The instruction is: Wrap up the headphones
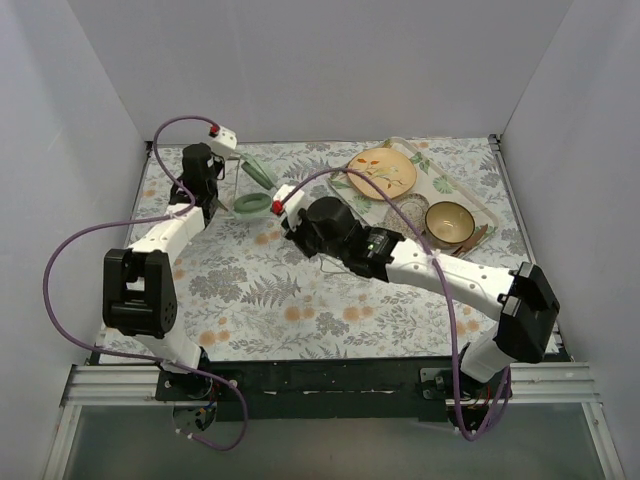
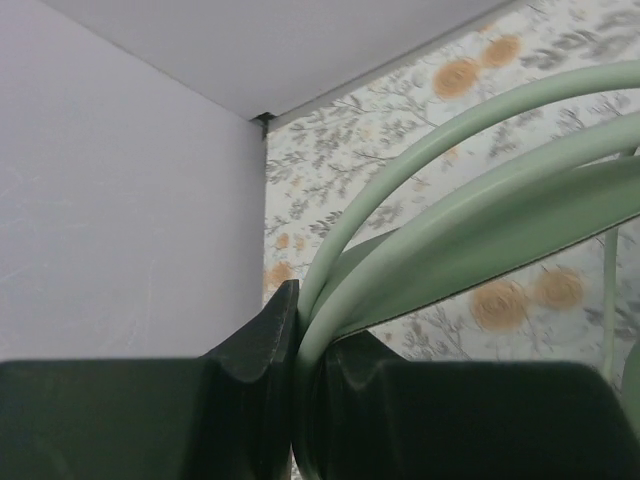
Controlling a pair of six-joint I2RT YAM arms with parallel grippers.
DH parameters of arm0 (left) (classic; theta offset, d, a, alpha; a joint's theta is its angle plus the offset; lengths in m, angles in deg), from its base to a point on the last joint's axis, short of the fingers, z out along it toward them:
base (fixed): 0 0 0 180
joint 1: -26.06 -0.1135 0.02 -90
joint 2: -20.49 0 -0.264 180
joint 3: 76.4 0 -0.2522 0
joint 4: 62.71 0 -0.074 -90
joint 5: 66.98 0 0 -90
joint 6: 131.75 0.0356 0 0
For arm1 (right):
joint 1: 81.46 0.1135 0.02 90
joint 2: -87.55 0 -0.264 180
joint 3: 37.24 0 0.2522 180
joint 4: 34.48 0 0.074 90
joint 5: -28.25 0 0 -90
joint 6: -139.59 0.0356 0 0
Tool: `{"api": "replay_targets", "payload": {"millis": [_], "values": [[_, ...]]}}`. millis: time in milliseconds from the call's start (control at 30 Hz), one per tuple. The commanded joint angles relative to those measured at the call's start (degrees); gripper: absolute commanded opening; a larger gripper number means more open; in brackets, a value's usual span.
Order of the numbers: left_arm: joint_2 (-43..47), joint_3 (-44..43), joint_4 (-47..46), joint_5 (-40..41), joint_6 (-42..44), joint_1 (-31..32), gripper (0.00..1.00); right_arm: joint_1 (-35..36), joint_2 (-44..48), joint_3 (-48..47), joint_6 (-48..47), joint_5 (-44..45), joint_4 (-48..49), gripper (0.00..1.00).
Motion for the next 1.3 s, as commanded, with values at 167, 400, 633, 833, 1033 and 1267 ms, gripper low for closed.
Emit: {"api": "replay_targets", "payload": {"millis": [167,400,633,833,1033,1267], "values": [[13.7,9.6,1.3,-6.5,8.7,7.7,0.0,-13.9,0.3,-14.7,-6.3,3.0,-2.1,0.01],[20.7,11.6,15.1,-11.0,8.6,15.3,0.0,-22.5,-5.5,-24.5,-6.7,-1.3,-3.5,0.01],[22.4,5.0,29.1,-17.9,1.2,17.3,0.0,-28.7,-10.4,-29.3,-7.2,-2.8,-5.3,0.01],[22.8,-3.7,42.0,-28.2,-6.9,17.3,0.0,-30.1,-9.8,-24.2,-9.6,-9.0,-0.9,0.01],[22.7,-17.2,52.8,-39.6,-15.9,17.3,0.0,-30.7,-8.3,-17.4,-8.3,-24.1,6.1,0.01],[21.4,-32.4,56.3,-39.4,-26.3,17.3,0.0,-30.0,-9.6,-9.0,4.1,-40.0,22.0,0.21]]}}
